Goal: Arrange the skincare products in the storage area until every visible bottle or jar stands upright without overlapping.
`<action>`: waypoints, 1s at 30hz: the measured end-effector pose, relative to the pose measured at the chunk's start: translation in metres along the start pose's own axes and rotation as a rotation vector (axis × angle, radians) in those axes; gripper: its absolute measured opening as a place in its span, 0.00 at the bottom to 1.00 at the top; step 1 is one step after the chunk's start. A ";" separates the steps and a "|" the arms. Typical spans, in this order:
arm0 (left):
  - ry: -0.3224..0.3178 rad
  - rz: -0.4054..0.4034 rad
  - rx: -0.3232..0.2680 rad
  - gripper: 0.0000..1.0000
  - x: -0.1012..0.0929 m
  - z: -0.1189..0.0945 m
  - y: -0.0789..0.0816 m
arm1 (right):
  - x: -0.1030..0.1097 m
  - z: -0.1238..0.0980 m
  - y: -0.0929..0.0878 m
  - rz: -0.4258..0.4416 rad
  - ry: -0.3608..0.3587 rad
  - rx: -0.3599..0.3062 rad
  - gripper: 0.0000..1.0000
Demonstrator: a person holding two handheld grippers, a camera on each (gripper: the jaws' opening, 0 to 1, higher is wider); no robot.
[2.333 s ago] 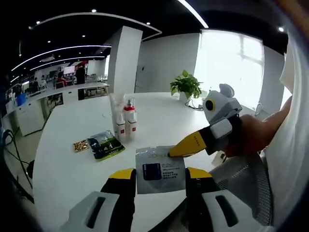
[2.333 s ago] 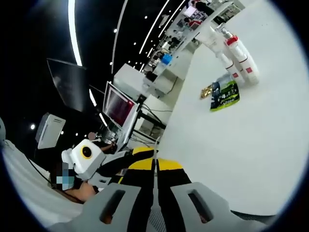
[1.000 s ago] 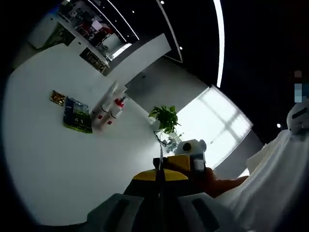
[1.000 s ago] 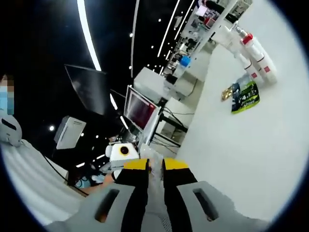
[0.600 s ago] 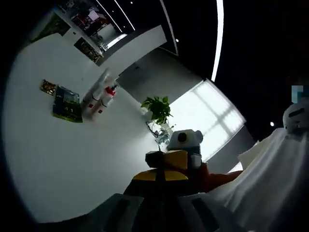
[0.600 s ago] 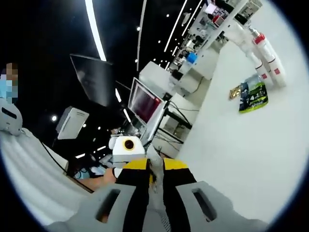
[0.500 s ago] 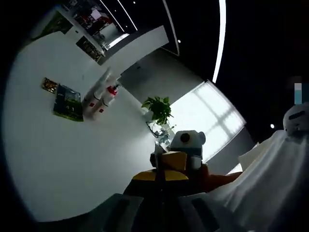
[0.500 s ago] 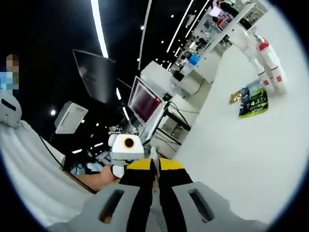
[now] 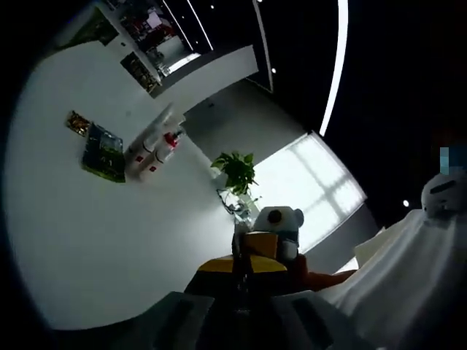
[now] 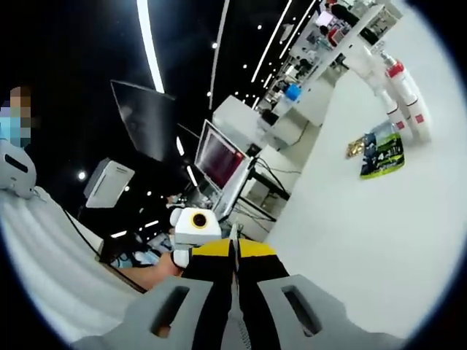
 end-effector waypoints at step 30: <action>0.001 -0.115 -0.184 0.03 0.012 -0.023 0.030 | -0.001 -0.001 0.003 0.084 0.068 -0.020 0.00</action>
Point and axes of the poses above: the point that each gripper's makers call its tool centre point, and the gripper's own axes: z roughly forward along the fingers, x roughly to its left, y roughly out of its top, the point moved 1 cm from there along -z, roughly backward along the fingers, and after that the axes turned 4 degrees about x, right-handed, at the moved point
